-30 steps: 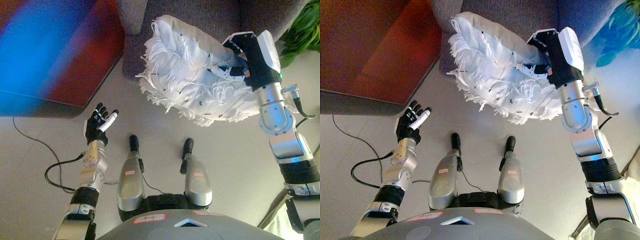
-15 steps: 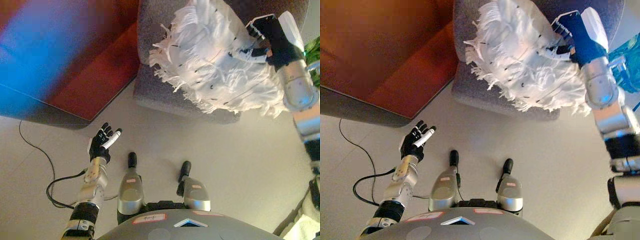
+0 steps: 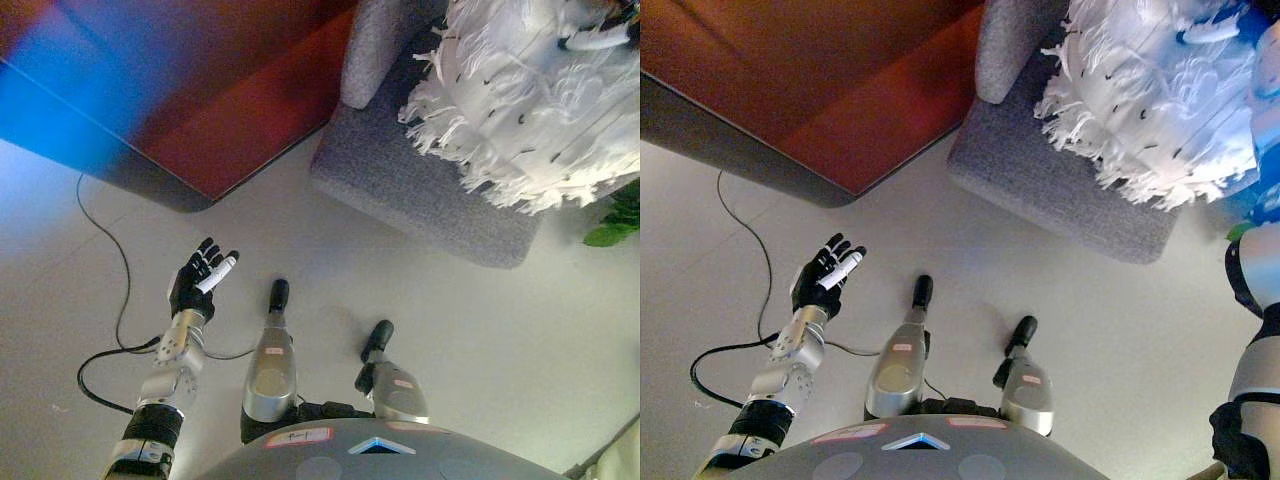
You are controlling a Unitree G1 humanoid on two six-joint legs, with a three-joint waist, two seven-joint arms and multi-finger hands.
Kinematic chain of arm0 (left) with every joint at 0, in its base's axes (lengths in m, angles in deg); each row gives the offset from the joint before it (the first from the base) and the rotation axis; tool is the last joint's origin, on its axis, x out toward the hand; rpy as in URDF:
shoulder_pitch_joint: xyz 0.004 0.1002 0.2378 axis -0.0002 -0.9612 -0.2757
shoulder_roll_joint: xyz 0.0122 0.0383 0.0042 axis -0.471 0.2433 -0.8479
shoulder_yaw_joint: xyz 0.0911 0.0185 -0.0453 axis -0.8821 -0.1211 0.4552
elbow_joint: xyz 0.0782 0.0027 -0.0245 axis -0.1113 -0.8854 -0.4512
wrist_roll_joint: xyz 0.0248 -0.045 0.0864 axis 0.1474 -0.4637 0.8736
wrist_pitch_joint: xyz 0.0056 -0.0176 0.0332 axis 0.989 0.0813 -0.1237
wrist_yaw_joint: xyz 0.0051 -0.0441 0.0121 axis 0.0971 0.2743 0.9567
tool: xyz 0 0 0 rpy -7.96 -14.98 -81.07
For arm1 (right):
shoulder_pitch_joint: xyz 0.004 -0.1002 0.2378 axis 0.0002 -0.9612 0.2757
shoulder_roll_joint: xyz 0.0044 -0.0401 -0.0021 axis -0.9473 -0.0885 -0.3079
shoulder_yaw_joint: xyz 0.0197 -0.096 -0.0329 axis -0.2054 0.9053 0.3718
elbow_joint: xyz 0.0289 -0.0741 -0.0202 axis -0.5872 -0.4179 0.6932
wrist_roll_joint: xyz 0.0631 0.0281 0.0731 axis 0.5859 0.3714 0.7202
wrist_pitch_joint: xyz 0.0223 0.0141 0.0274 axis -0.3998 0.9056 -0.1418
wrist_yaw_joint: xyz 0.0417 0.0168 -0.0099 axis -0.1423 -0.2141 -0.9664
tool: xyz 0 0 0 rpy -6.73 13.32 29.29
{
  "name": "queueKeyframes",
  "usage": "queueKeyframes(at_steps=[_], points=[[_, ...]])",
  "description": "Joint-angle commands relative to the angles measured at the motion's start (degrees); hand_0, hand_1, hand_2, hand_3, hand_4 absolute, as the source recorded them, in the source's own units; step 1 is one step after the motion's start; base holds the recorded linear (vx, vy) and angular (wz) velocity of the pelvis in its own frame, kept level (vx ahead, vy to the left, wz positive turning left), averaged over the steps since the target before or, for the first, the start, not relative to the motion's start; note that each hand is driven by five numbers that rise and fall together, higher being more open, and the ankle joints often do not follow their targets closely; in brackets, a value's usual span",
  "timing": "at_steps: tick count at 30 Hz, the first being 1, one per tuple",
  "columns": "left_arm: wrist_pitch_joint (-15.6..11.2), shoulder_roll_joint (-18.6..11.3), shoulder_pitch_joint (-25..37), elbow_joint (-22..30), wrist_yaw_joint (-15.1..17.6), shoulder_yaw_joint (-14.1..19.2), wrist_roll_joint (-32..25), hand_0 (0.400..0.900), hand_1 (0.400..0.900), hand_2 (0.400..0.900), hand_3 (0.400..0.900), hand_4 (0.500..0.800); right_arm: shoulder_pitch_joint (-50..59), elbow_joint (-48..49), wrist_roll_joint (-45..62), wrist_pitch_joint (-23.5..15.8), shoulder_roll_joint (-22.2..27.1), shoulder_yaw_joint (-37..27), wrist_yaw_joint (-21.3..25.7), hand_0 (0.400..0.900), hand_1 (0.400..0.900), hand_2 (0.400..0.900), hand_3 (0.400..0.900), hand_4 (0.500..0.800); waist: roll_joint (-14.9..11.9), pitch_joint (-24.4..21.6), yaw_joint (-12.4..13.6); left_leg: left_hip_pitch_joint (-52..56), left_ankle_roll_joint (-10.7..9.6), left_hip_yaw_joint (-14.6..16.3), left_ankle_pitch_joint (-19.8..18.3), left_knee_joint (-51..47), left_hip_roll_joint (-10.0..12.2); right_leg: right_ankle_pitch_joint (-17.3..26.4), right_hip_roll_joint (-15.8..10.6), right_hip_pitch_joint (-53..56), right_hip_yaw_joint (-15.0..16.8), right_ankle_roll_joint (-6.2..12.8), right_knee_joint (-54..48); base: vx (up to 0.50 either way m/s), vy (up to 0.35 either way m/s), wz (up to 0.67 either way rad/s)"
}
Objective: Pick up the pillow and put it on the sofa.
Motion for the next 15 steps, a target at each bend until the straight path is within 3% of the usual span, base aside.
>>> queueKeyframes(at_steps=[1,8,15], points=[[-4.3,-3.9,2.0,7.9,-1.0,-4.2,-0.5,0.9,0.9,0.9,0.9,0.8,18.6,-1.2,2.0,-0.7,1.0,2.0,10.8,0.9,0.9,0.9,0.9,0.8,-2.0,-2.3,0.8,1.7,-3.1,-0.1,0.4,-1.5,1.9,3.5,-2.6,-1.9,1.7,3.33,1.3,0.03,-0.002,0.17],[-4.3,-3.8,3.4,7.8,0.2,-5.6,-0.4,0.9,0.9,0.9,0.9,0.8,17.7,-1.7,2.2,-0.2,-0.3,-0.7,14.4,0.9,0.9,0.9,0.9,0.8,-1.4,-2.5,0.9,2.0,-2.8,-1.1,0.1,-1.6,1.2,3.3,-2.9,-0.9,1.2,3.54,1.0,0.03,0.007,0.07],[-4.4,-3.7,4.6,6.4,1.5,-5.9,0.8,0.9,0.9,0.9,0.9,0.8,13.4,6.3,4.5,-1.9,-2.6,-5.9,17.6,0.9,0.9,0.9,0.9,0.8,-1.4,-3.2,-0.7,3.6,-2.3,-0.2,-1.1,-1.5,1.0,3.3,-3.4,0.1,2.2,3.69,1.0,0.02,0.025,-0.09]])
